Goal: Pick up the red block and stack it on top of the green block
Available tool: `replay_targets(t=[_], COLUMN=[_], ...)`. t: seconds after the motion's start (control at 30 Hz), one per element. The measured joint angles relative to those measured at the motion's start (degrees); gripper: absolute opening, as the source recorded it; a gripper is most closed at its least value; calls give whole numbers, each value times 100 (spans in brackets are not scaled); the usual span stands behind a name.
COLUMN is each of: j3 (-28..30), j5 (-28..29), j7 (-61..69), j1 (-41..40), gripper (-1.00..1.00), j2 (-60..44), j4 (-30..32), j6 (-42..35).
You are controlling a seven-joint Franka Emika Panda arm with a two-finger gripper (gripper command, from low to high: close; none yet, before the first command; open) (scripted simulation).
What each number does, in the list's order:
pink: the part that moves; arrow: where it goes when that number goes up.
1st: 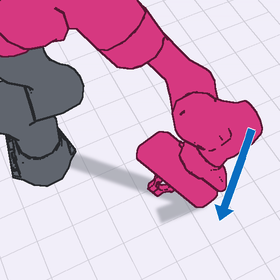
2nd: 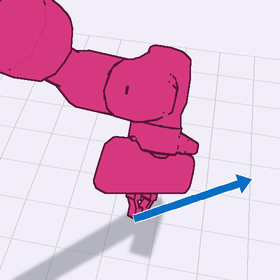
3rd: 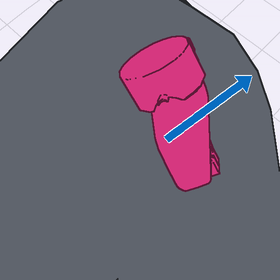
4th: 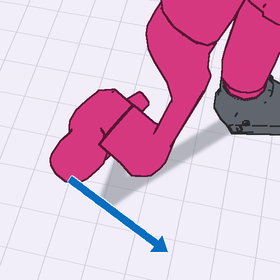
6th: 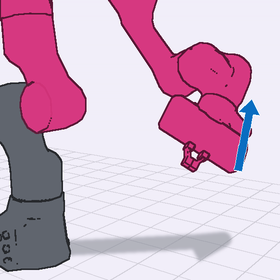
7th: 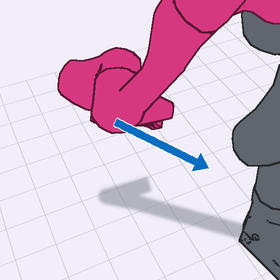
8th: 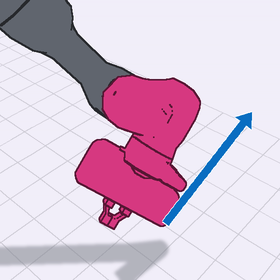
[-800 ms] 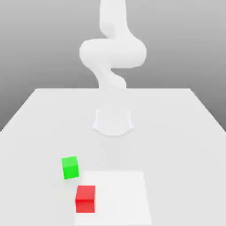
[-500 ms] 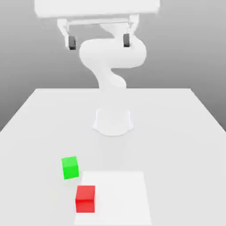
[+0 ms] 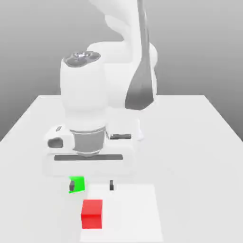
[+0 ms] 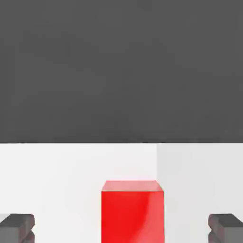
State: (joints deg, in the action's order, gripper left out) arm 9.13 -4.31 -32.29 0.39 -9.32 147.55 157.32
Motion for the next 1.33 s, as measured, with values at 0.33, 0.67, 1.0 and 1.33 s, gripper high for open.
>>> replay_targets(t=[0.33,0.67,1.0,1.33], j3=[-308,64,674,758], j5=[-318,230,1307,432], j7=[248,445,2236,2962], j1=[-243,-366,-1234,-940], gripper=[-100,-100,-100,100], j2=[-965,542,2383,973], j4=[-120,431,2073,2110], j6=[777,-179,-340,1085])
